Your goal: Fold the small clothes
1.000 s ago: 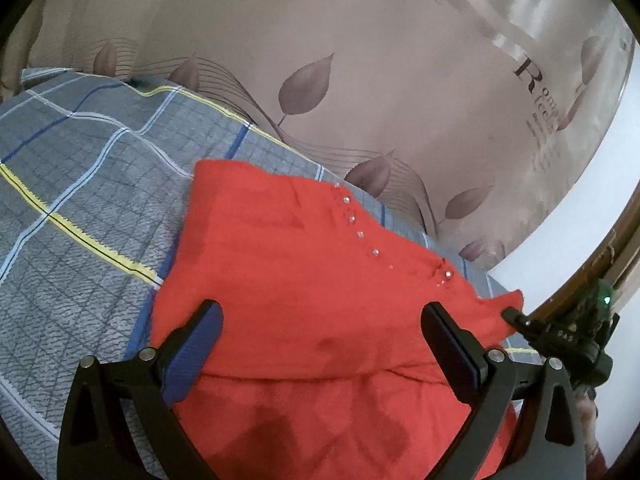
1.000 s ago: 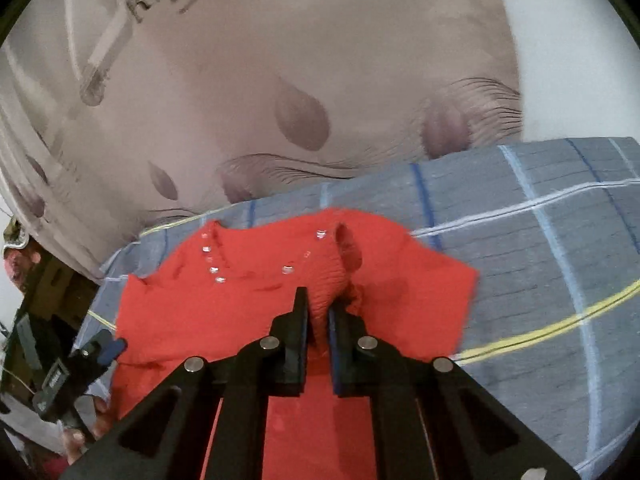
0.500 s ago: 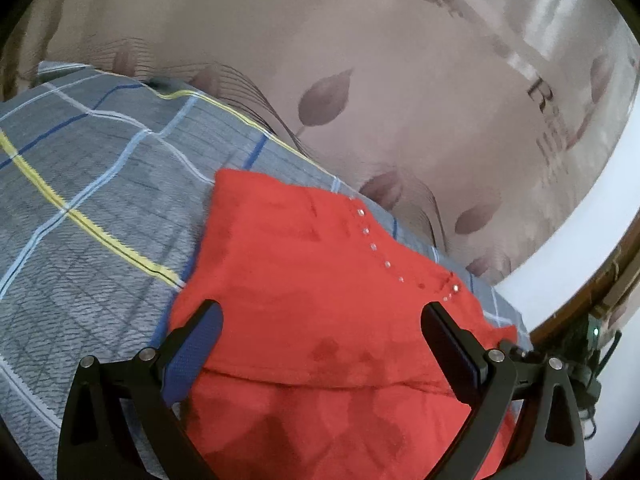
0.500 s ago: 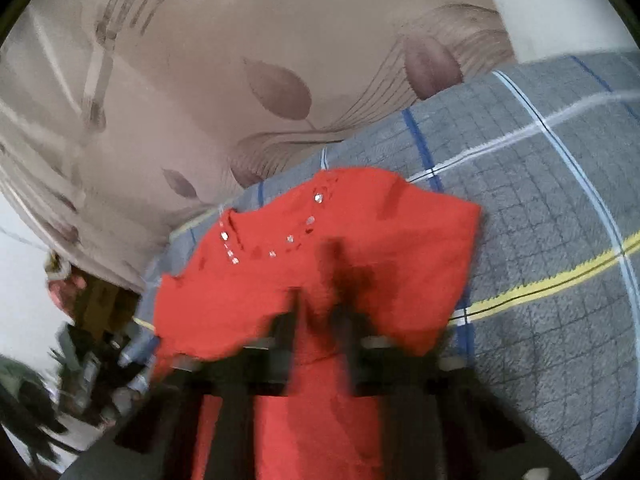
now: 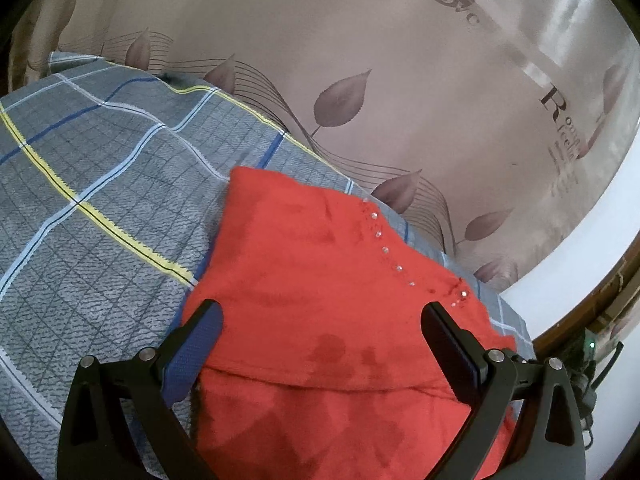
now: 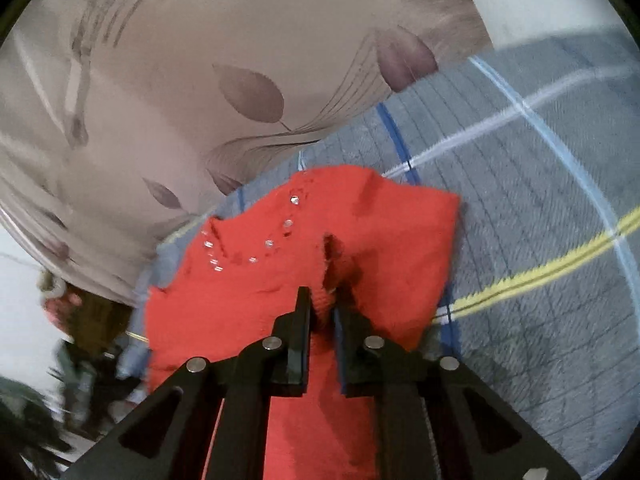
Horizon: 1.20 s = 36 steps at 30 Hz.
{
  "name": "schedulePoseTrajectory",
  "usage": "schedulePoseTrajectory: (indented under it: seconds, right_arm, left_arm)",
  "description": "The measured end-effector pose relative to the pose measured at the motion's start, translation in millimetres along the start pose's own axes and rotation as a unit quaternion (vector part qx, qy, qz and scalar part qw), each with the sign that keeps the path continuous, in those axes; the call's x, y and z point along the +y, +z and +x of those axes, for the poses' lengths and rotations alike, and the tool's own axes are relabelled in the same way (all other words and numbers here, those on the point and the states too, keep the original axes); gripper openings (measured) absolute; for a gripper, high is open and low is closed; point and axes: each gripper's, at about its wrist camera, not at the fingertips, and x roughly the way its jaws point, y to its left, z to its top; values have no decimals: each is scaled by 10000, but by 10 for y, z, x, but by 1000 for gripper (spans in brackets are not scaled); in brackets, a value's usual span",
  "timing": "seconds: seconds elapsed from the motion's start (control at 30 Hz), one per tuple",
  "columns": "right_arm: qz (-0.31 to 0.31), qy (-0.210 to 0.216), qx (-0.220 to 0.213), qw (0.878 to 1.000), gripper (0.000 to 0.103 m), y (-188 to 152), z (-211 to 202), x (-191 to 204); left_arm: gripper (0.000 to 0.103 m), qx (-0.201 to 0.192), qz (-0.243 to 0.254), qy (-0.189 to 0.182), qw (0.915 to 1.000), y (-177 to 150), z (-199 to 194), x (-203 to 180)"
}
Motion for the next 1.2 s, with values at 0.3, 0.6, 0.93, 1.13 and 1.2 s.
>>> schedulePoseTrajectory:
  seconds: [0.3, 0.6, 0.93, 1.13, 1.2]
  right_arm:
    - [-496, -160, -121, 9986, 6, -38, -124, 135]
    - [36, 104, -503, 9987, 33, 210, -434, 41]
    - [-780, -181, 201, 9966, 28, 95, 73, 250]
    - [-951, -392, -316, 9942, 4, 143, 17, 367]
    - [-747, -418, -582, 9946, 3, 214, -66, 301]
  left_arm:
    - [99, -1, 9, 17, 10000, -2, 3, 1]
    - [99, 0, 5, 17, 10000, -1, 6, 8]
    - [100, -7, 4, 19, 10000, 2, 4, 7]
    - [100, -17, -7, 10, 10000, 2, 4, 19]
    - [100, -18, -8, 4, 10000, 2, 5, 22]
